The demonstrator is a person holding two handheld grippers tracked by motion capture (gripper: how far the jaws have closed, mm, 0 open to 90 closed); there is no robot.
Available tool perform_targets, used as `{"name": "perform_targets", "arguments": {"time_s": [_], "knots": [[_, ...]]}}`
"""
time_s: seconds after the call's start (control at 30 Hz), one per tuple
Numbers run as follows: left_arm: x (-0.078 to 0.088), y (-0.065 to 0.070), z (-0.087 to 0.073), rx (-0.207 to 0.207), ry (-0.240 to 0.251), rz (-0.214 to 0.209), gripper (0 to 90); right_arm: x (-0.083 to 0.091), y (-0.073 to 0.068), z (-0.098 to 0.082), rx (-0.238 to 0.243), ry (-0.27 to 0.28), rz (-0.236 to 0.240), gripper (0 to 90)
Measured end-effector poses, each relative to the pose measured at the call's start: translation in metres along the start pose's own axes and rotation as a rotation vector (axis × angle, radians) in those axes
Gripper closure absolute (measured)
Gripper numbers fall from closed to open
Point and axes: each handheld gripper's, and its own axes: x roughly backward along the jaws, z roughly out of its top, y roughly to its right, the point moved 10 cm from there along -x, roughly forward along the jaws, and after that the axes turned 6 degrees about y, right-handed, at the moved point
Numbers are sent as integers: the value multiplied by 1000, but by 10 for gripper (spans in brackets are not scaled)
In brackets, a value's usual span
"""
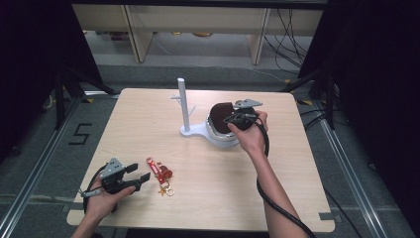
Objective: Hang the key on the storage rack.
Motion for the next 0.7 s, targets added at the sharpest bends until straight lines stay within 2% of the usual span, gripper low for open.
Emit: {"name": "perform_targets", "arguments": {"time_s": [0.07, 0.1, 0.17, 0.2, 0.27, 0.37, 0.4, 0.43, 0.53, 0.6, 0.63, 0.67, 0.7], "knots": [[0, 0, 0, 0, 0, 0, 316, 1, -2, -1, -2, -21, 13, 569], [0, 0, 0, 0, 0, 0, 316, 1, -1, -2, 18, -30, 7, 547], [0, 0, 0, 1, 0, 0, 316, 3, -3, -2, 4, -51, 10, 507], [0, 0, 0, 1, 0, 0, 316, 3, -1, -1, 31, -42, 9, 502], [0, 0, 0, 0, 0, 0, 316, 6, -3, 1, 26, -47, 8, 491], [0, 0, 1, 0, 3, 5, 316, 9, -4, 8, 31, -11, 2, 476], [0, 1, 1, 2, 5, 4, 315, 12, -4, 8, 30, -25, 11, 466], [0, 1, 2, 2, 5, 3, 315, 14, -4, 9, 29, -17, 12, 457], [1, 1, 2, 5, 7, 4, 311, 19, -7, 8, -2, -30, 35, 427], [1, 2, 4, 11, 15, 1, 302, 21, -7, 6, -21, -19, 39, 408], [2, 1, 5, 8, 16, 8, 297, 23, -7, 5, -39, -18, 43, 404], [1, 2, 6, 8, 20, -3, 291, 27, -6, 1, -79, 0, 44, 413], [2, 3, 7, 6, 23, -2, 291, 27, -6, 1, -79, 0, 44, 413]]}}
